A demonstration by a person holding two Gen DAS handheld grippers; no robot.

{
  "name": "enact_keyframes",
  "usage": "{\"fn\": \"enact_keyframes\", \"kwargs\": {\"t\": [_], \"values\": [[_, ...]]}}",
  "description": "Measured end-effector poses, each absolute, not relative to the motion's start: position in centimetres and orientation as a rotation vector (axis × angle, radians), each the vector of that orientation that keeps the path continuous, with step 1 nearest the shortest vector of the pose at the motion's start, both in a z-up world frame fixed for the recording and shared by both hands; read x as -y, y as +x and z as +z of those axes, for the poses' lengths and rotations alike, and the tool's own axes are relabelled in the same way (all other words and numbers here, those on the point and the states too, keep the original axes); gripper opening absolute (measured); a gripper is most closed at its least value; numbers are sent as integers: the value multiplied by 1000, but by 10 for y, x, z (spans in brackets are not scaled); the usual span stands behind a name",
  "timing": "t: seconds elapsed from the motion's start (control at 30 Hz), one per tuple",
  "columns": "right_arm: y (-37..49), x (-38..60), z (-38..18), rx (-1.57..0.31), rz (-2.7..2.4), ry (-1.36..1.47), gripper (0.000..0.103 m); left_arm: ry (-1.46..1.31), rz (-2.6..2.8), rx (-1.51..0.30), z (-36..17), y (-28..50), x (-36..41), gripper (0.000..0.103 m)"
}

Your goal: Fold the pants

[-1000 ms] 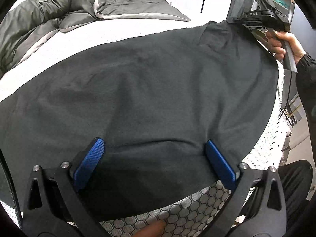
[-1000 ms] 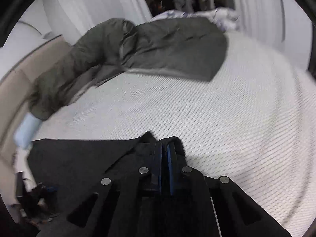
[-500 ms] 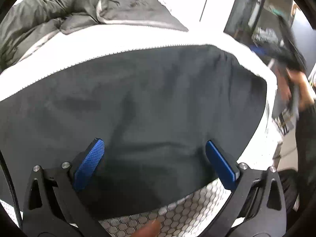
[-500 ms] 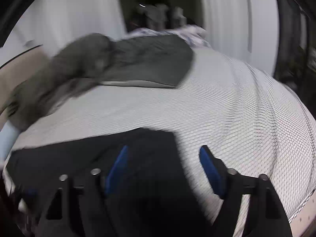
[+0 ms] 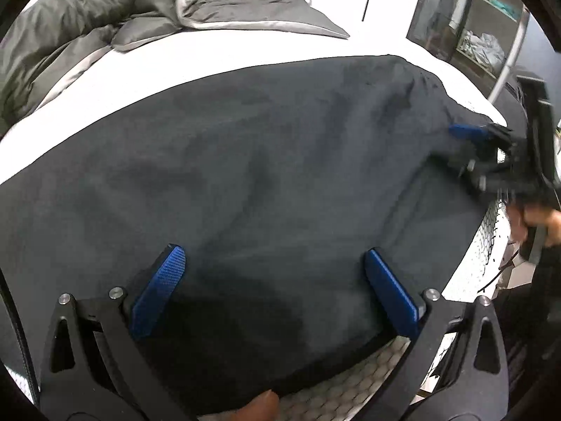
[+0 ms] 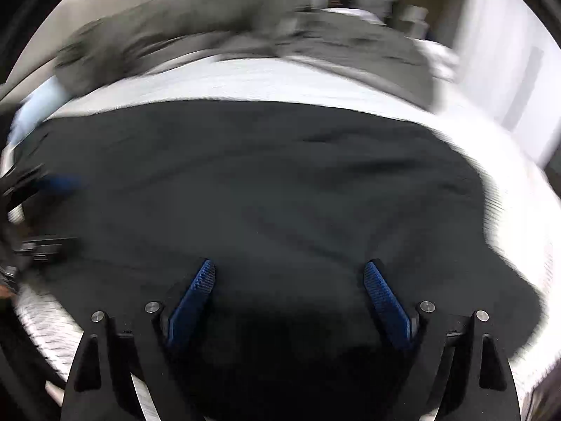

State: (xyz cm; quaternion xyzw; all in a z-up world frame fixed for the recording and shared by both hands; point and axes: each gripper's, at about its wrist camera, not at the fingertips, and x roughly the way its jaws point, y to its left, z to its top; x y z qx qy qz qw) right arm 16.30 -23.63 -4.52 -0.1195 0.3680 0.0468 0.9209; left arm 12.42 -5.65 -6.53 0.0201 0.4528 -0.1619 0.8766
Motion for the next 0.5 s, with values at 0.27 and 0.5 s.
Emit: {"fn": "enact_keyframes", "kwargs": {"t": [0.27,0.5], "values": [[155,254,-43,-719,37,-262,72,-5,-266,-943,-64,119,18,102],[137,175,-25,-675,304,-186,78,41,-289,-949,-47,146,43,102]]}}
